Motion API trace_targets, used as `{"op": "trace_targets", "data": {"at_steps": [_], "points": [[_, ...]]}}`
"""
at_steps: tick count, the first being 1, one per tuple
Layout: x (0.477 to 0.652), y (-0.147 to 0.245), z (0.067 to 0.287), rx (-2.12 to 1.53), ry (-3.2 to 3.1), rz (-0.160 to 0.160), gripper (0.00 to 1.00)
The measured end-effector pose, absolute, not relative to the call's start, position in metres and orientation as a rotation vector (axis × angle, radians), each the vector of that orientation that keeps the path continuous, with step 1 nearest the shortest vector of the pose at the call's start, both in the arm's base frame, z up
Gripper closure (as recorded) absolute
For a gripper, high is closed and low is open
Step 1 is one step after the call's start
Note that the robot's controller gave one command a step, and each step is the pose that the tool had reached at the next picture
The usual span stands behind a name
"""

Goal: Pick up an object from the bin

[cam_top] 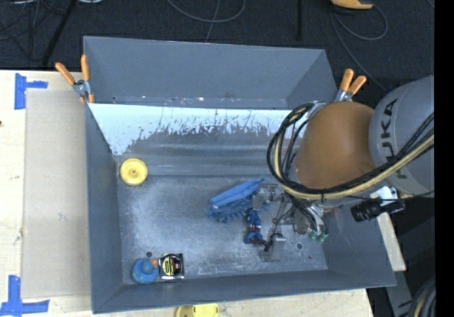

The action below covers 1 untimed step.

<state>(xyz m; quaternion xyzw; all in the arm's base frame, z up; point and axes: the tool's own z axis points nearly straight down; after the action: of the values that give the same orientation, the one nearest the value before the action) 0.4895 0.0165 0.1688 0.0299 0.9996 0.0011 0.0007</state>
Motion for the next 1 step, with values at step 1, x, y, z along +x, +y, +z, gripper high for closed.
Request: {"op": "trace_targets", "data": {"at_steps": [1], "points": [[0.5333,0.0426,0.1389,0.101,3.14,0.0,0.0]]}}
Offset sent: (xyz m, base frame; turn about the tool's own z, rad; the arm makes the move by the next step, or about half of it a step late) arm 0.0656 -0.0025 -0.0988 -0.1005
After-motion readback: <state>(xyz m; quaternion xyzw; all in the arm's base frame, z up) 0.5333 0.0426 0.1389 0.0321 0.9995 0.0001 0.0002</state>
